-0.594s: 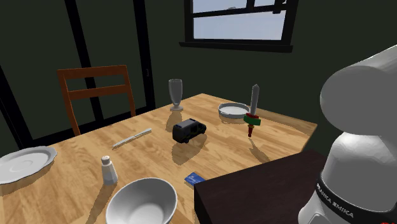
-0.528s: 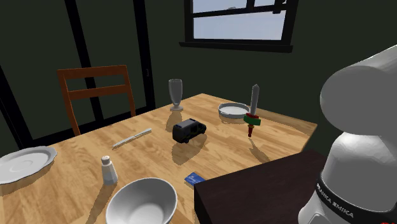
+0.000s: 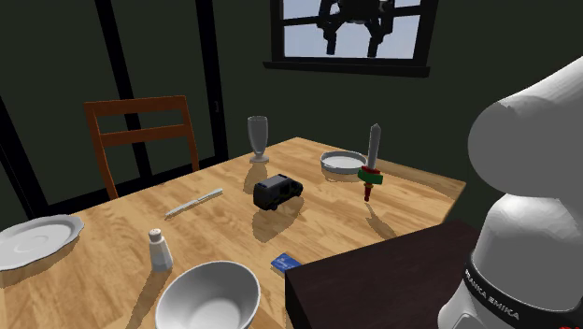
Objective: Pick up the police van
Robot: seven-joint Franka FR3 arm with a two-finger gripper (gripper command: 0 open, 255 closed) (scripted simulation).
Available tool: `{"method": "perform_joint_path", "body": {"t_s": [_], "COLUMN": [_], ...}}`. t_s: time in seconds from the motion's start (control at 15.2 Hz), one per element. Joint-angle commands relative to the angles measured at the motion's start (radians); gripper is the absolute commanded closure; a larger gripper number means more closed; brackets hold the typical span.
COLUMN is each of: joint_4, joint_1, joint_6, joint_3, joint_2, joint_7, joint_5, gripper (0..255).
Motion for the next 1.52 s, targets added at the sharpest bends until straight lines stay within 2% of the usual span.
{"method": "perform_joint_path", "body": {"t_s": [0.0, 0.66, 1.06, 1.45], "joint_4": [-0.009, 0.039, 0.127, 0.256], "joint_1": [-0.007, -0.051, -0.067, -0.059], "joint_6": [0.062, 0.337, 0.469, 0.563], "joint_3": [0.028, 0.128, 0.156, 0.145], "joint_2": [0.055, 0.392, 0.624, 0.861], "joint_7": [0.054, 0.295, 0.446, 0.591], "joint_5": [0.016, 0.031, -0.006, -0.058], "gripper": [0, 0, 0, 0]}}
